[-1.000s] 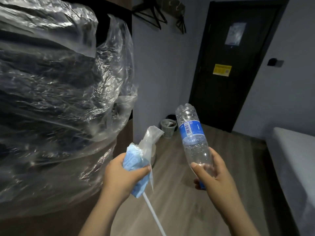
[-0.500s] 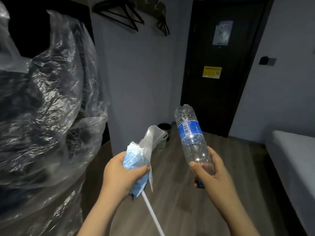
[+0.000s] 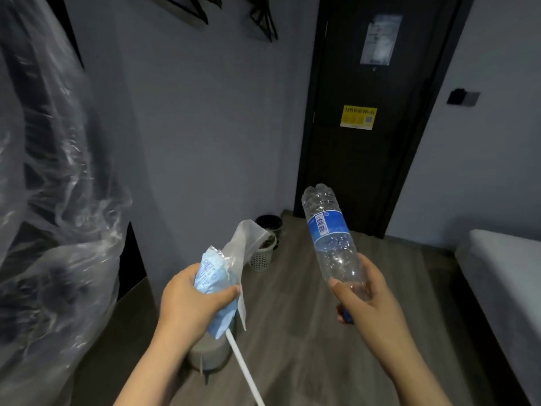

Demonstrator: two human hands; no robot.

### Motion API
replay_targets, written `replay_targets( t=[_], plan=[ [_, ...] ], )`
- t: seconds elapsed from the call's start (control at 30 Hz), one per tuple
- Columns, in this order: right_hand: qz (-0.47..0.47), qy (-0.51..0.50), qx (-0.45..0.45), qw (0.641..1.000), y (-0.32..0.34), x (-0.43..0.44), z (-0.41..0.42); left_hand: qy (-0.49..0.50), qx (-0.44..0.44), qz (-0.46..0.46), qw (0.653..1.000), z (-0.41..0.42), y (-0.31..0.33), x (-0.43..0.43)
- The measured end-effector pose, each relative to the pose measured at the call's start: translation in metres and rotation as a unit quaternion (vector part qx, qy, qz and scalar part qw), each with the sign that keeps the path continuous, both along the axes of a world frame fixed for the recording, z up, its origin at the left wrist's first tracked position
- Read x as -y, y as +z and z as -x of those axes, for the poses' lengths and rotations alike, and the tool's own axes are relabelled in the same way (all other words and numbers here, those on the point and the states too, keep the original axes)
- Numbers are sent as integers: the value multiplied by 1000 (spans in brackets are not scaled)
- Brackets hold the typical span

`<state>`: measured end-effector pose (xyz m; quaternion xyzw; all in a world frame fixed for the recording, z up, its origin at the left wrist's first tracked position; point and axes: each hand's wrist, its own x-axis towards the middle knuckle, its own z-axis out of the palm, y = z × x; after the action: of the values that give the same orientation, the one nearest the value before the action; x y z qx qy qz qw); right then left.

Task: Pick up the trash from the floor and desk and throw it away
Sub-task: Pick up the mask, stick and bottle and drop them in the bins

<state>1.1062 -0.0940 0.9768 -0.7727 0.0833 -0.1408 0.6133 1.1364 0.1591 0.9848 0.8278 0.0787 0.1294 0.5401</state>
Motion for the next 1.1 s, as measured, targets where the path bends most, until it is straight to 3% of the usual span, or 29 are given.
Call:
replay_targets(
  t=[0.27,0.5,1.1],
  plan=[
    [-4,-23,-9,1000,6,-13,-143,-9,-2,31,999,-156,7,-16],
    [-29,-24,-37,999,-13,1,-249,-5,-17,4,1000,-268,-16,-6],
    [-2,33,-71,997,-36,111,-562,-6,-40,-22,999,-566,-55,102]
  ],
)
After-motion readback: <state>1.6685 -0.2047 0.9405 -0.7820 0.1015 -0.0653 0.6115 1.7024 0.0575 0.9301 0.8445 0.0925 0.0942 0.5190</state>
